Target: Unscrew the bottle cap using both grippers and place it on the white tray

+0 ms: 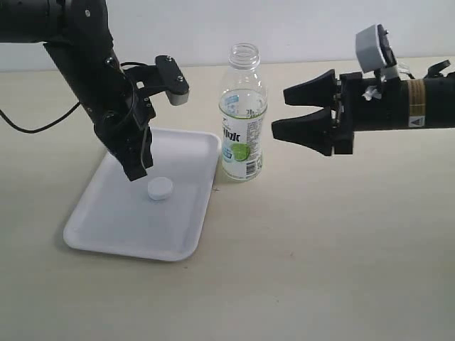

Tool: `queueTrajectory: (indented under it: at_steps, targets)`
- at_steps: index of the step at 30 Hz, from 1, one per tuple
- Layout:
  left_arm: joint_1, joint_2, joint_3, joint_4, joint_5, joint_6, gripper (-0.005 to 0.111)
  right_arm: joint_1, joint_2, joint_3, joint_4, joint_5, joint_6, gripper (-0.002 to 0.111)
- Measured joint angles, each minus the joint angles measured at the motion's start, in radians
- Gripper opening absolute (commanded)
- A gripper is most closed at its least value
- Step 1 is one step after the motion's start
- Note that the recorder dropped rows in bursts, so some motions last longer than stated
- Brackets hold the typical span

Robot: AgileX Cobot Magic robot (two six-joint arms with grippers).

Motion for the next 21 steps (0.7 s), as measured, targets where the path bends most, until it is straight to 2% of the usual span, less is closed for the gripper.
queueTrajectory:
  at_steps: [8,16,21]
  targets:
    - [0.011,0.0,0.0,-0.025,-0.012,-0.016,0.0,-0.205,-0.004,0.016,-0.145,-0.021,0.161,0.083]
    - [0.028,-0.063,0.02,-0.114,-0.022,0.005,0.0,-0.378,-0.004,0.18,-0.019,-0.021,0.144,0.083]
    - [0.028,-0.136,0.047,-0.189,-0.06,0.037,0.0,-0.391,-0.004,0.205,0.063,-0.021,0.273,0.083]
